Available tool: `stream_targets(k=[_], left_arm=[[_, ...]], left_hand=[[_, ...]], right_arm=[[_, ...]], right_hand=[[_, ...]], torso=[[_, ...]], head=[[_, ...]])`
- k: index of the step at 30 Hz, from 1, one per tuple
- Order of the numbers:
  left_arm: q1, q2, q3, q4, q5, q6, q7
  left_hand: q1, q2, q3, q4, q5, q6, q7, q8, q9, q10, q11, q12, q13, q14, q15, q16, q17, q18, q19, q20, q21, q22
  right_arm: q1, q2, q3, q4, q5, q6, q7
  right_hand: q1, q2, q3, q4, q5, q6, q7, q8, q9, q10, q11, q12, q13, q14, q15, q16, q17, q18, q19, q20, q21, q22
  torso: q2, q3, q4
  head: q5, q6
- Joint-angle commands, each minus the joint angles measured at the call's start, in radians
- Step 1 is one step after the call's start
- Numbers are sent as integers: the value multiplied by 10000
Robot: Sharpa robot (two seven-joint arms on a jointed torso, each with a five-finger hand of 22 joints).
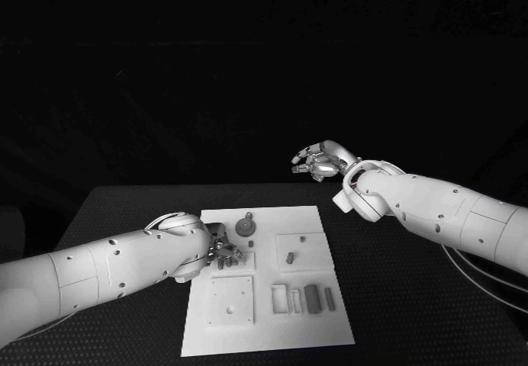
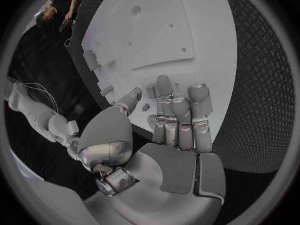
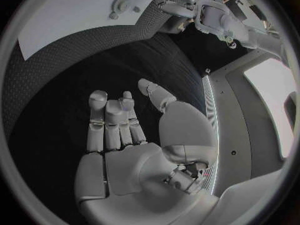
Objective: Assemble the parts on the task board
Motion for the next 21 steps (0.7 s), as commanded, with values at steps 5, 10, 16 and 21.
stream_targets(k=[5, 10, 16, 21], left_arm=[[-1, -124, 6, 12, -36, 25, 130], [4, -271, 13, 55, 370, -108, 134], [88, -504, 118, 267, 661, -206, 113], [283, -595, 413, 254, 1263, -192, 140]], left_hand=[[6, 96, -113, -49, -2, -81, 5, -74, 6, -46, -7, 38, -15, 45, -84, 37, -17, 435, -79, -1, 28, 187], [-26, 24, -192, -67, -1, -104, 13, -104, -2, -78, 1, 24, -33, 22, -78, 26, -37, 439, -105, 1, 4, 178], [-66, -148, -241, -11, 2, -293, 88, -250, -54, -189, 51, 15, -62, -86, -31, 6, -84, 465, -200, 4, -74, 166], [-41, -188, -217, 38, 3, -486, 159, -390, -113, -277, 101, 18, -74, -145, 13, -9, -123, 497, -240, 16, -119, 159]], right_arm=[[-6, -6, 7, -12, -78, 120, 70], [-11, -9, 7, -51, -78, 124, 67], [-15, 1, 6, -121, -100, 169, 54], [-21, 12, 6, -180, -101, 190, 54]], right_hand=[[-44, 64, -77, 5, 43, -22, 80, -69, -15, -98, -3, 62, -18, -85, -17, 65, -18, 399, -24, -7, -52, 132], [-48, 61, -79, 8, 43, -23, 81, -71, -16, -99, -3, 64, -20, -85, -16, 67, -19, 399, -24, -7, -52, 132], [-27, 78, -65, 2, 48, -30, 81, -77, -19, -101, -2, 74, -32, -85, -16, 72, -25, 399, -24, -10, -52, 132], [-31, 73, -68, 3, 47, -33, 83, -79, -20, -101, -1, 76, -34, -86, -15, 74, -27, 399, -25, -10, -51, 133]], torso=[[-7, 0, -2], [-6, -2, 4], [-3, -8, -1], [-2, -7, 7]], head=[[7, 21], [1, 40], [-28, 50], [-2, 86]])
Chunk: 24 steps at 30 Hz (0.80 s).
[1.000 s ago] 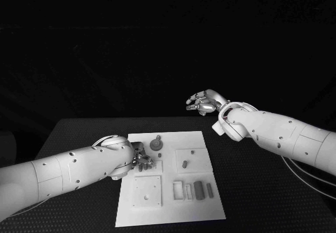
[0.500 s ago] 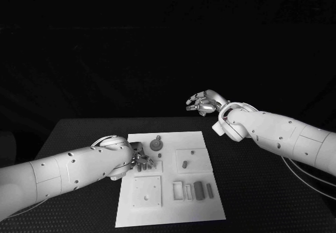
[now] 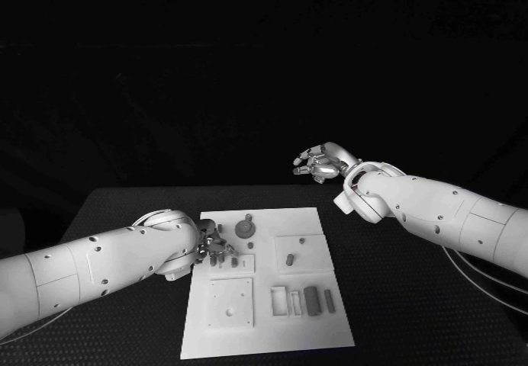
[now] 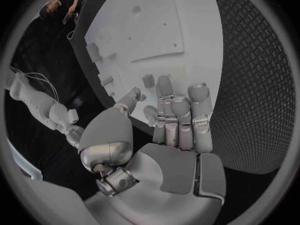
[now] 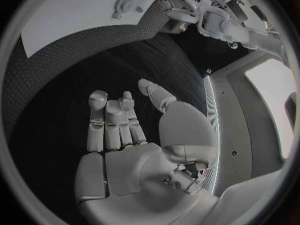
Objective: Assemble the parts on the task board
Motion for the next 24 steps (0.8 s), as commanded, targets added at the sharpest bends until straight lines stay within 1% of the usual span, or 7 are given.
stream_targets(k=[1, 5, 7, 10, 17, 20, 24], left_arm=[[83, -45, 292, -57, 792, -92, 131], [271, -46, 412, -570, 1280, -150, 291], [343, 8, 453, -931, 1295, -180, 380], [387, 180, 467, -1521, 1363, -171, 493], [418, 690, 469, -2595, 1311, 21, 678], [415, 952, 468, -3013, 1136, 33, 748], [404, 1304, 465, -3630, 991, 86, 822]], left_hand=[[51, -112, 13, 89, 8, -243, 84, -153, -54, -174, 36, 13, -24, -153, 75, -27, -49, 509, -156, -15, -99, 158], [307, 70, 79, -51, 59, -870, 267, -502, -191, -363, 180, 7, -35, -301, 203, -68, -104, 577, -281, 72, -203, 148], [636, 267, 185, -340, 941, -1189, 425, -631, -243, -583, 319, -48, -59, -482, 351, -179, -177, 589, -439, 233, -321, 125], [625, 339, 51, -516, 1065, -1332, 481, -617, -248, -651, 383, -4, -53, -504, 411, -186, -230, 634, -440, 307, -370, 121], [487, 232, -47, -520, 781, -1493, 522, -609, -270, -734, 421, 33, -62, -540, 450, -207, -300, 673, -453, 356, -449, 105], [399, 97, -34, -423, 196, -1718, 573, -667, -323, -798, 463, 60, -75, -575, 489, -216, -354, 712, -466, 390, -516, 96], [343, -23, -9, -319, 32, -1870, 606, -710, -363, -815, 491, 90, -80, -577, 515, -206, -385, 738, -453, 416, -547, 98]], right_arm=[[-8, 11, 6, -40, -90, 151, 54], [-12, 27, 6, -75, -90, 168, 54], [-14, 43, 5, -92, -90, 173, 54], [-25, 54, 5, -120, -90, 192, 52], [-33, 35, 5, -117, -92, 185, 42], [-33, 20, 5, -82, -100, 174, 41], [-32, 23, 5, -66, -111, 171, 37]], right_hand=[[-32, 73, -39, -26, 47, -25, 74, -43, -10, -101, -1, 37, -13, -86, -15, 36, -11, 399, -24, -10, -51, 133], [-35, 71, -41, -24, 46, -25, 75, -44, -10, -102, -1, 38, -14, -87, -15, 37, -12, 399, -24, -10, -51, 133], [-40, 71, -43, -20, 45, -26, 75, -45, -10, -102, 0, 39, -16, -87, -14, 37, -12, 399, -24, -9, -51, 133], [-56, 67, -50, -10, 44, -26, 77, -46, -11, -102, 1, 43, -21, -87, -13, 39, -15, 399, -24, -7, -51, 133], [-68, 67, -54, 2, 44, -27, 78, -48, -12, -104, 3, 46, -27, -88, -11, 41, -18, 399, -25, -6, -51, 133], [-71, 67, -54, 4, 44, -28, 78, -48, -13, -104, 3, 47, -28, -89, -11, 42, -19, 399, -24, -5, -51, 133], [-73, 67, -55, 7, 44, -29, 78, -50, -13, -104, 3, 49, -30, -89, -11, 43, -20, 399, -24, -5, -51, 133]], torso=[[7, -1, 6], [7, 9, 13], [5, 13, 12], [14, 13, 1], [38, -2, -12], [51, -6, -11], [83, -15, -37]], head=[[19, 23], [50, 69], [65, 87], [95, 97], [115, 73], [119, 87], [127, 108]])
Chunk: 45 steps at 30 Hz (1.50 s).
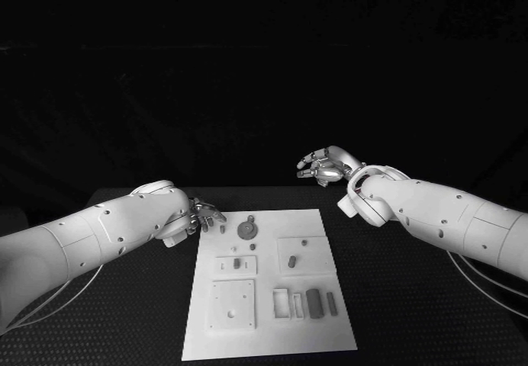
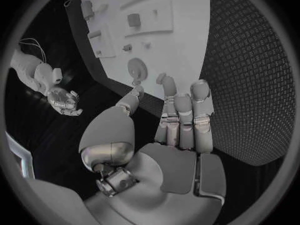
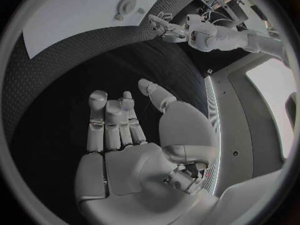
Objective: Assemble the parts on the task board
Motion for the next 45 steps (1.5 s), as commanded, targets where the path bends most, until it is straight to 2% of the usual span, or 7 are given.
stream_targets(k=[1, 10, 15, 17, 20, 29, 45], left_arm=[[8, 217, 4, -409, -162, 154, 340], [-40, 608, -4, -1045, -506, 374, 423], [-77, 733, -7, -1272, -550, 540, 421], [-110, 781, -8, -1371, -550, 583, 432], [-151, 821, -9, -1455, -551, 743, 437], [-310, 1008, -10, -1612, -550, 983, 527], [-319, 1022, -6, -1645, -539, 1145, 581]], left_hand=[[-35, -117, 13, 115, -71, -185, -4, -81, -47, -62, 13, 59, -13, -38, 62, -46, -31, 758, 13, 59, -63, 102], [-235, -602, 80, 458, -143, -619, 101, -264, -217, -72, 104, 149, 5, -22, 148, 8, -77, 859, 74, 143, -89, 130], [-228, -648, 175, 576, -144, -634, 104, -250, -228, -73, 107, 178, 17, -13, 152, 35, -81, 896, 100, 156, -84, 144], [-190, -588, 210, 594, -143, -611, 98, -226, -224, -63, 102, 197, 25, -4, 148, 54, -80, 908, 115, 160, -73, 156], [-114, -474, 227, 571, -140, -557, 86, -180, -217, -64, 93, 219, 35, 0, 139, 77, -80, 920, 123, 164, -58, 175], [98, -125, 125, 356, -119, -458, 60, -94, -245, -69, 68, 276, 48, -3, 118, 143, -90, 921, 123, 164, -6, 213], [286, 360, -31, 63, -112, -208, -9, 53, -314, -12, 2, 354, 34, 33, 57, 242, -121, 913, 156, 126, 92, 223]], right_arm=[[-2, 7, 6, 26, -96, 98, 46], [-2, 35, 7, 21, -98, 94, 45], [-2, 35, 7, 38, -106, 92, 44], [-2, 39, 7, 37, -107, 92, 43], [-2, 37, 7, 49, -108, 93, 44], [-1, 46, 7, 64, -125, 96, 39], [-1, 75, 7, 40, -133, 106, 30]], right_hand=[[-68, 62, -55, 8, 44, -19, 87, -50, -15, -68, -33, 50, -15, -89, -10, 43, -12, 400, -24, -5, -51, 133], [-72, 61, -55, 13, 45, -21, 88, -52, -16, -68, -33, 54, -20, -89, -10, 46, -14, 400, -23, -6, -51, 134], [-72, 61, -54, 15, 46, -22, 88, -53, -17, -69, -32, 56, -23, -89, -10, 47, -16, 400, -23, -6, -51, 134], [-71, 61, -53, 15, 46, -22, 88, -54, -17, -69, -32, 57, -24, -89, -10, 48, -16, 400, -23, -6, -50, 134], [-71, 61, -52, 16, 46, -23, 88, -55, -17, -69, -32, 59, -26, -89, -10, 49, -17, 400, -23, -7, -50, 134], [-70, 59, -51, 17, 47, -23, 88, -56, -18, -70, -32, 62, -31, -89, -9, 51, -19, 400, -22, -7, -50, 134], [-64, 62, -46, 17, 47, -21, 87, -56, -19, -69, -33, 71, -40, -89, -10, 57, -23, 400, -20, -9, -48, 135]], torso=[[48, -19, -33], [154, -16, -95], [199, -19, -102], [225, -31, -104], [212, -23, -106], [196, -32, -99], [195, -21, -96]], head=[[4, 13], [69, 103], [62, 128], [67, 129], [71, 103], [42, 73], [13, 52]])
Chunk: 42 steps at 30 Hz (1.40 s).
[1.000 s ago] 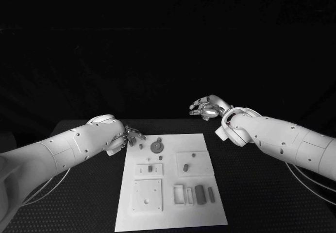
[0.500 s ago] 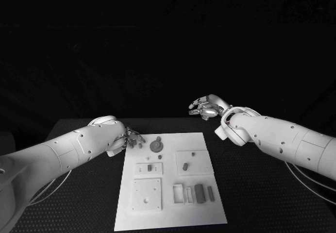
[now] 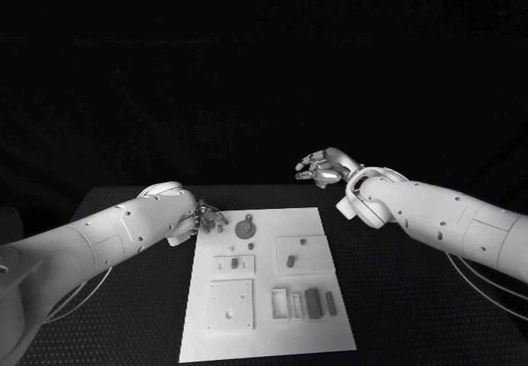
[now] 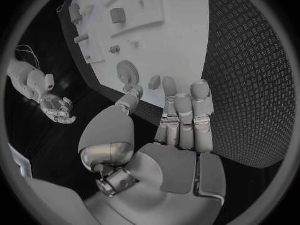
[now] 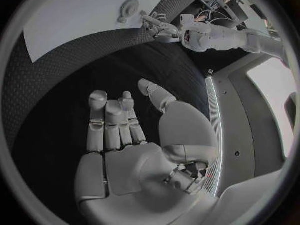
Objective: Assemble the parts on the task board
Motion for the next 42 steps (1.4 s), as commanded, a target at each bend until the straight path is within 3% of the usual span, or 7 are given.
stream_targets(k=[1, 10, 12, 23, 29, 31, 42], left_arm=[[-57, 42, -18, 34, -3, 457, 92], [-57, 44, -16, 17, 5, 577, 116], [-57, 40, -16, 5, 6, 572, 121], [-57, 41, -14, -40, 152, 572, 166], [-57, 41, -13, -62, 310, 609, 229], [-57, 42, -13, -86, 378, 624, 250], [-57, 26, -11, -169, 577, 546, 342]], left_hand=[[55, 146, -17, -114, -8, 87, -16, 51, 10, 56, -32, 53, 0, 37, -24, 62, -12, 826, 35, -5, 56, 220], [220, 368, 27, -299, 224, 298, -79, 158, -26, 104, -88, 90, -19, 70, -77, 112, -30, 804, 61, -36, 112, 220], [225, 422, 28, -381, 579, 384, -106, 200, -58, 128, -107, 108, -34, 88, -96, 142, -41, 778, 80, -50, 152, 221], [316, 729, 112, -566, 728, 557, -148, 295, -114, 157, -146, 130, -69, 100, -135, 180, -70, 747, 85, -92, 204, 217], [596, 1113, 320, -726, 727, 643, -168, 350, -158, 191, -167, 148, -96, 117, -152, 218, -84, 718, 98, -115, 256, 220], [854, 1068, 726, -622, 115, 700, -184, 380, -193, 226, -186, 153, -122, 129, -161, 230, -100, 699, 113, -126, 270, 206], [1244, 1526, 1238, -696, 148, 975, -240, 550, -243, 362, -226, 178, -187, 185, -202, 329, -97, 634, 140, -151, 386, 227]], right_arm=[[-2, 25, 6, 3, -85, 103, 34], [-2, 42, 6, -5, -94, 112, 32], [-2, 44, 6, -6, -94, 112, 33], [-3, 77, 6, -34, -97, 133, 35], [-3, 87, 6, -44, -97, 141, 38], [-3, 89, 6, -47, -97, 139, 38], [-3, 90, 6, -54, -98, 147, 35]], right_hand=[[-28, 27, -46, 18, 47, -7, 61, -56, -11, -70, -32, 33, -16, -89, -10, 58, -14, 400, -4, -25, -48, 135], [-27, 30, -45, 19, 47, -6, 61, -56, -11, -69, -32, 36, -19, -88, -10, 60, -15, 400, -3, -26, -47, 135], [-26, 31, -44, 18, 48, -6, 61, -56, -11, -68, -32, 38, -20, -88, -10, 61, -16, 400, -2, -27, -47, 135], [-22, 34, -42, 19, 47, -4, 60, -56, -12, -65, -33, 45, -25, -86, -11, 66, -18, 400, 1, -28, -45, 136], [-23, 35, -42, 21, 47, -3, 60, -56, -12, -65, -33, 48, -28, -85, -11, 68, -20, 400, 3, -29, -44, 136], [-23, 36, -42, 21, 47, -3, 60, -57, -12, -64, -33, 49, -29, -85, -11, 69, -20, 400, 3, -29, -43, 136], [-24, 35, -42, 23, 46, -2, 60, -57, -12, -64, -33, 55, -35, -84, -11, 72, -23, 400, 5, -30, -42, 136]], torso=[[2, 2, 11], [5, -1, 9], [4, 0, 9], [6, 0, 11], [6, -1, 9], [4, 2, 7], [6, 4, 11]], head=[[-7, 0], [11, -26], [12, -26], [0, -14], [3, -33], [5, -35], [11, -41]])
